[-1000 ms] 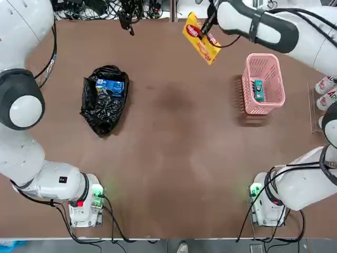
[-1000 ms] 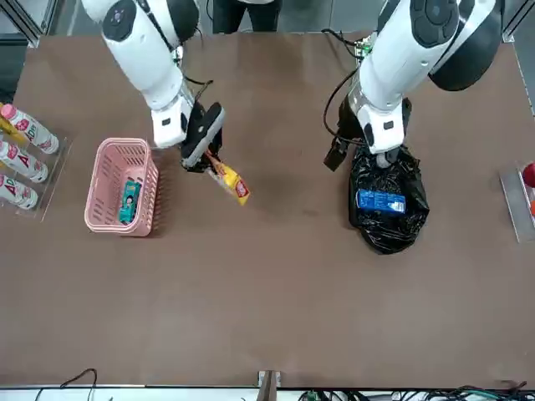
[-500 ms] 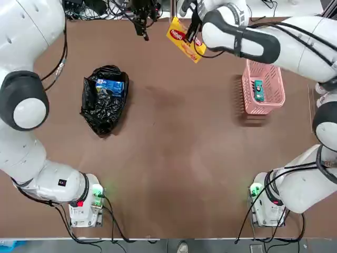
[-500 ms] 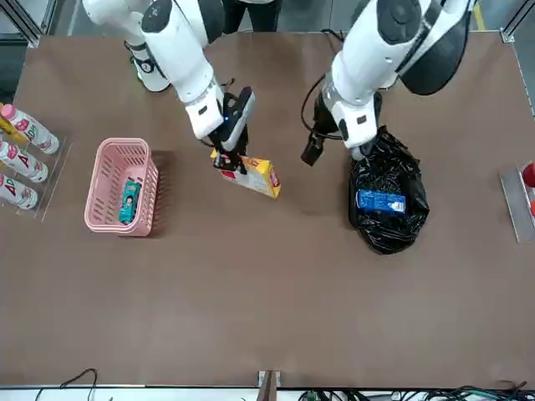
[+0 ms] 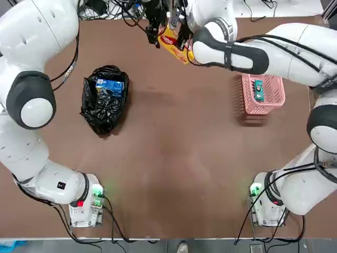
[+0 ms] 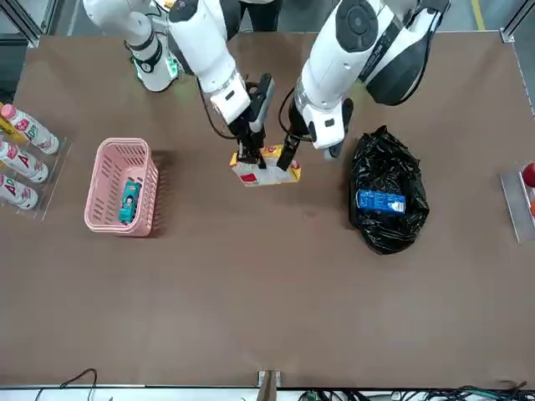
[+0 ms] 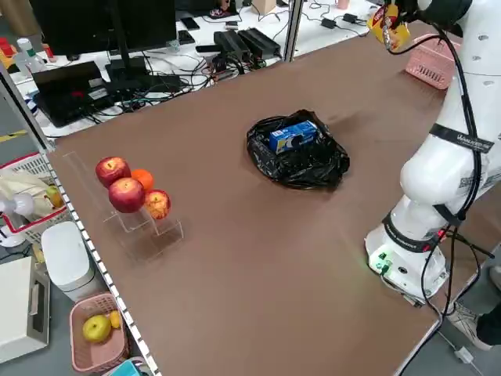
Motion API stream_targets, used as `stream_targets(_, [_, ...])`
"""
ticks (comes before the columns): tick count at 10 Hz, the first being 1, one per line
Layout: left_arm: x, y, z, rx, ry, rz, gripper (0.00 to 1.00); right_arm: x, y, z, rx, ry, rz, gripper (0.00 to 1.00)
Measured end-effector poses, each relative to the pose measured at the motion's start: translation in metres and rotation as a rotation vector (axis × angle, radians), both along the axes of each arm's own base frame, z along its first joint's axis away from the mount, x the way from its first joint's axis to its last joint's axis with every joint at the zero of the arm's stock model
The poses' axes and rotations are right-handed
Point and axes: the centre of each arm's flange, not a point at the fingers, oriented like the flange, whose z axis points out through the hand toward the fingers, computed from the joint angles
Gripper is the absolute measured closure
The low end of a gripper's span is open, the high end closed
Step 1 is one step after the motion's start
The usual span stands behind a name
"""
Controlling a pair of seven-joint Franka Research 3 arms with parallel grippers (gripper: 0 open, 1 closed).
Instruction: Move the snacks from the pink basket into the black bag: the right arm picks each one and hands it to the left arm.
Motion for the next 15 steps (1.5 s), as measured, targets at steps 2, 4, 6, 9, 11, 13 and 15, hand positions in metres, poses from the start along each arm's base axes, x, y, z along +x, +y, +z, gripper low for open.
stream_targets(2, [0.002, 0.001, 0.007, 0.006, -0.029, -0.002, 0.00, -0.005, 0.006, -0.001, 0.000, -0.007, 0.020, 0.81])
stream_targets(4, [0.004, 0.007, 0.012, 0.019, -0.034, 0.003, 0.00, -0.006, 0.007, 0.000, 0.000, -0.008, 0.022, 0.81])
stream_targets(6, [0.006, 0.011, 0.011, 0.031, -0.034, 0.007, 0.00, -0.005, 0.007, 0.000, 0.001, -0.009, 0.022, 0.81])
stream_targets(9, [0.005, -0.001, -0.014, 0.047, 0.013, 0.015, 0.00, -0.005, 0.007, 0.001, 0.003, -0.012, 0.022, 0.81])
stream_targets(11, [0.006, -0.002, -0.018, 0.051, 0.027, 0.042, 0.13, -0.006, 0.008, 0.002, 0.004, -0.012, 0.024, 0.81])
stream_targets(13, [0.010, 0.001, -0.014, 0.043, 0.020, 0.057, 0.46, -0.010, 0.012, 0.001, 0.002, -0.011, 0.033, 0.81])
stream_targets(15, [0.012, 0.003, -0.013, 0.040, 0.016, 0.062, 0.70, -0.012, 0.014, 0.002, 0.003, -0.012, 0.037, 0.81])
